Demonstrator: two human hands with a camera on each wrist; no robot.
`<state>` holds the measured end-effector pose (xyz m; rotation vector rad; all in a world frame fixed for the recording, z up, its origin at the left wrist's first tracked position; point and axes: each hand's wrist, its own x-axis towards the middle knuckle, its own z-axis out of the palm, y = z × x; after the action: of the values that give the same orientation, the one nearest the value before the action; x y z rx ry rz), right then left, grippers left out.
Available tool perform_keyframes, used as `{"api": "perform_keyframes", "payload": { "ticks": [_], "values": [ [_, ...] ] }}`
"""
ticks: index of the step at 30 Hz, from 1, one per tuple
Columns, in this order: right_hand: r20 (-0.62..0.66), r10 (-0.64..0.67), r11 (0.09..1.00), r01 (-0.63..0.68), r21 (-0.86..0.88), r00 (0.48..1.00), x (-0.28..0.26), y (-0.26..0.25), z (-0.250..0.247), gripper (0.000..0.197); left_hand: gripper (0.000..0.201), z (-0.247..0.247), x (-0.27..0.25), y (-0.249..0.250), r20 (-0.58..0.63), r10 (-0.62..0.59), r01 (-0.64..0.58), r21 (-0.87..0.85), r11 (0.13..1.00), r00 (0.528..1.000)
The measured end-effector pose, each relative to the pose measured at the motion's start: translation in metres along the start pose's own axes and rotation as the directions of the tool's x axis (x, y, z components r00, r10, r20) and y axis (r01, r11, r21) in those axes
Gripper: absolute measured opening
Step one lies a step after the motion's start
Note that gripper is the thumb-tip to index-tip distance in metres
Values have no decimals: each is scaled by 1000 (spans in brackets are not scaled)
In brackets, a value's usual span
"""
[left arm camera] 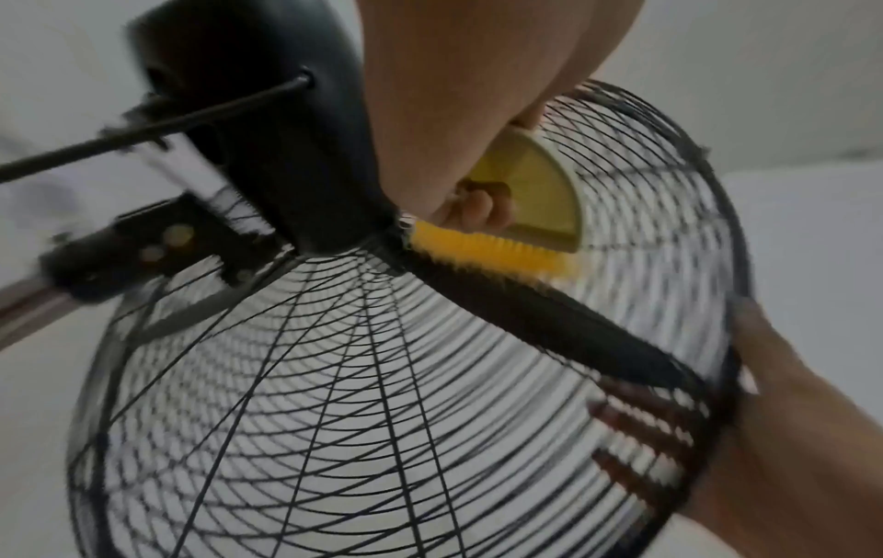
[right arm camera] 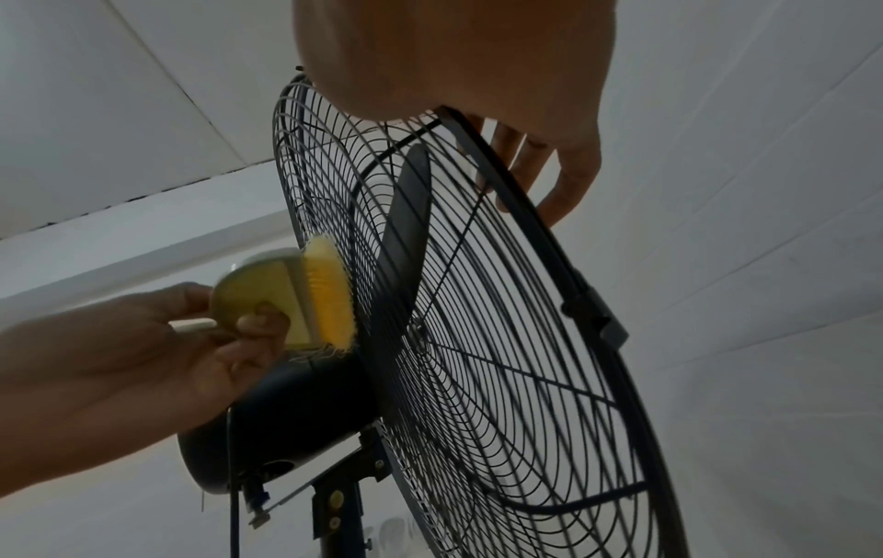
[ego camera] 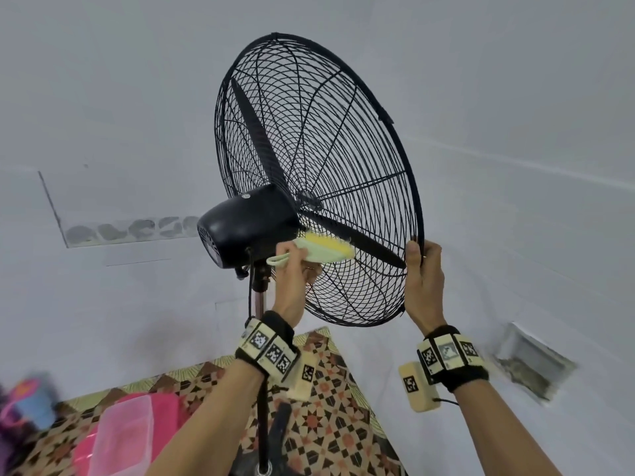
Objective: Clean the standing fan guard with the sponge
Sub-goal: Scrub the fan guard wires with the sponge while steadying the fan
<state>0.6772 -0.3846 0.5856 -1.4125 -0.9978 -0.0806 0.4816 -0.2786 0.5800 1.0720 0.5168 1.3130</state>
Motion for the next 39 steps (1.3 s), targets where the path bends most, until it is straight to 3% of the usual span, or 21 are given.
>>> {"api": "perform_keyframes", "payload": {
  "ticks": [4, 9, 14, 19, 23, 26, 31, 35, 39],
  "values": [
    [-5, 23, 1000, -23, 3, 1000, 2, 7, -4, 52, 10, 12, -24, 6, 183, -56, 49, 46, 998, 982],
    [19, -8, 1000, 8, 11, 1000, -2, 4, -3, 51, 6, 1, -7, 6, -41, 34, -32, 55, 998, 999],
    [-11, 13, 1000, -13, 14, 1000, -1, 6, -2, 46, 1, 13, -35, 1, 231, -53, 36, 76, 996, 972],
    [34, -7, 1000, 6, 24, 999, -3, 3, -7, 49, 5, 7, -35, 4, 119, 32, -36, 32, 999, 992],
    [5, 1, 1000, -1, 20, 1000, -3, 1, -4, 45, 19, 22, -64, 3, 326, 65, -116, 141, 983, 943],
    [7, 3, 1000, -3, 24, 1000, -3, 3, -7, 47, 37, 22, -74, 3, 385, 75, -125, 105, 987, 920],
    [14, -11, 999, 11, 30, 1000, -4, 0, -5, 50, 33, 9, -54, 7, 400, 7, -81, 167, 983, 916],
    [29, 8, 1000, -9, 29, 1000, 1, -1, -6, 55, 22, -10, -11, 11, 214, 93, -138, 205, 969, 973],
    [7, -7, 1000, 7, 15, 1000, -4, 0, -5, 53, 24, -17, -18, 8, 394, 95, -183, 193, 964, 914]
  ]
}}
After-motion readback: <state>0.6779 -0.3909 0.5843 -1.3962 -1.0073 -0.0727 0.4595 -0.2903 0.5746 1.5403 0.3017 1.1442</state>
